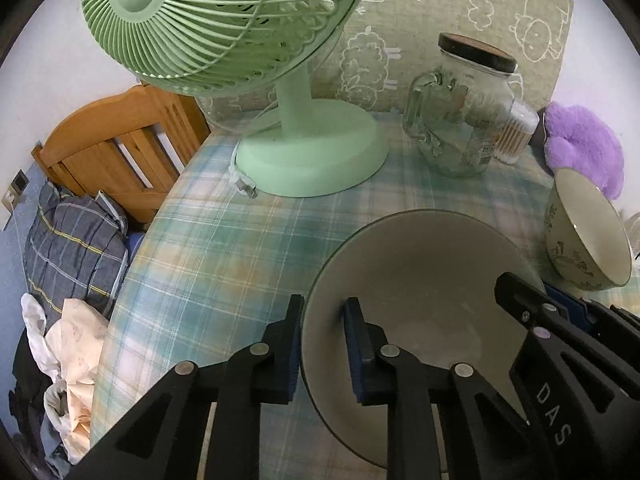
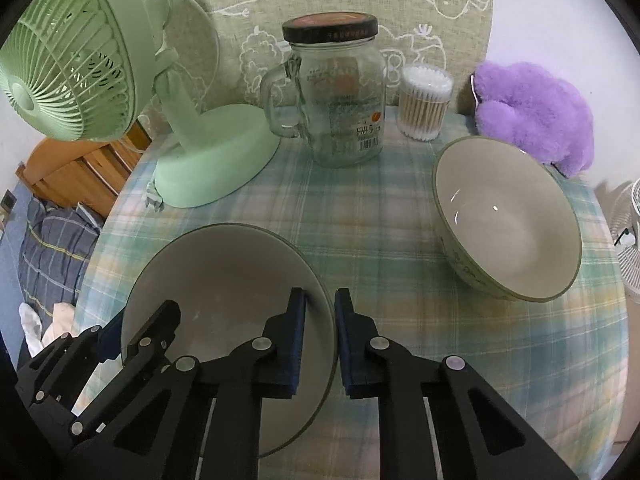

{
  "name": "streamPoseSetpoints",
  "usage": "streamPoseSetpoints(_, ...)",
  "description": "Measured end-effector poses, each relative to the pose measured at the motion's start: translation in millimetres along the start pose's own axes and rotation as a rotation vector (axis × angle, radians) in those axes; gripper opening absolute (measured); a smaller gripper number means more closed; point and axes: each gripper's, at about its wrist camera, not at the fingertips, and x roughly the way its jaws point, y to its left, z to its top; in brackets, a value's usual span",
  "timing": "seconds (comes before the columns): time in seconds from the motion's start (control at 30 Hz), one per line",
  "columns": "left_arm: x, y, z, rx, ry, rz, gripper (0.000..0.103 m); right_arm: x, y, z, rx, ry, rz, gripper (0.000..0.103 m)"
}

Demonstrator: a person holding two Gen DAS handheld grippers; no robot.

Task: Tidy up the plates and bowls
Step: 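Lift the bowl with both grippers and carry it toward the plate stack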

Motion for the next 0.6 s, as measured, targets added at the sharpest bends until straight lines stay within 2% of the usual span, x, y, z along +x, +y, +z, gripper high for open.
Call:
streamPoseSetpoints(0.37,-4,-5,-4,0.026,0.042,0.008,0.018,-7,0,-3,-0.028,0.015,-0.012,0.018)
streamPoseSetpoints(0.6,-21,-12,-13,0.044,0.04,-0.002,0.018,-22,-7,-15,-0.003,0.02,-0.012,0.018)
